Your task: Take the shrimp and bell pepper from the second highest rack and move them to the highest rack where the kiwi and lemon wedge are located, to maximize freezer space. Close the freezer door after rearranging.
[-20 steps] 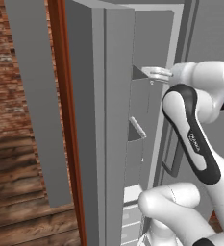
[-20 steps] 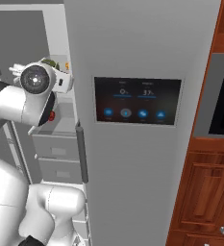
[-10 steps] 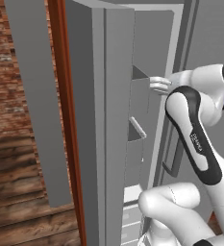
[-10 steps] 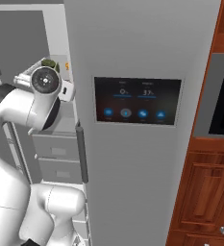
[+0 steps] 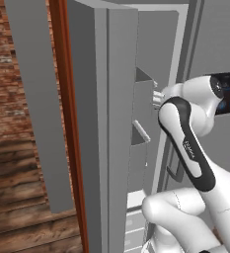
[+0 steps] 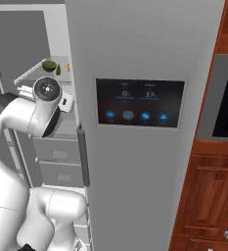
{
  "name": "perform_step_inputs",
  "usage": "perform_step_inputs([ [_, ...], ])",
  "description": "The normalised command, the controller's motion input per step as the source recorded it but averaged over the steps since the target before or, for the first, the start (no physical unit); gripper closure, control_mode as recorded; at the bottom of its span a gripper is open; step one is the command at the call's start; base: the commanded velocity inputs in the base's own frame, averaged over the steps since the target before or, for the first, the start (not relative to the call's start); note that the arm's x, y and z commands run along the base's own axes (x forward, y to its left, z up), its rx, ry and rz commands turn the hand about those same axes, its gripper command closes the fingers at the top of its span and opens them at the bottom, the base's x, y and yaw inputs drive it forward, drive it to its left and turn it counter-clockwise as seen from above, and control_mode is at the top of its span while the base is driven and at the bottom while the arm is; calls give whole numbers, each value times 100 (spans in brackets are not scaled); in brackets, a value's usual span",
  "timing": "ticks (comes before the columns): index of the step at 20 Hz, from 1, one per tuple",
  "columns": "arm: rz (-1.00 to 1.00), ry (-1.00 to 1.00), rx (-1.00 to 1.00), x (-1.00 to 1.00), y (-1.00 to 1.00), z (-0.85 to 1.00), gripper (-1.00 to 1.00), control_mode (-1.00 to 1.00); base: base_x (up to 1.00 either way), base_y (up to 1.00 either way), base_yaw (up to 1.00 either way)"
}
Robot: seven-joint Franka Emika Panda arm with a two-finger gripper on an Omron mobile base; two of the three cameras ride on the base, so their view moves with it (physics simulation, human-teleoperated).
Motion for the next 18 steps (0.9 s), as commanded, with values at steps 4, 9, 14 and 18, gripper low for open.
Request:
perform_step_inputs([
  [4, 0, 9, 0, 35, 4, -32, -100, -100, 0, 0, 0],
  [9, 0, 9, 0, 37, 0, -28, -100, -100, 0, 0, 0],
  [14, 0, 9, 0, 20, 17, -30, -100, -100, 0, 0, 0],
  [18, 0, 5, -2, 1, 32, -29, -100, -100, 0, 0, 0],
])
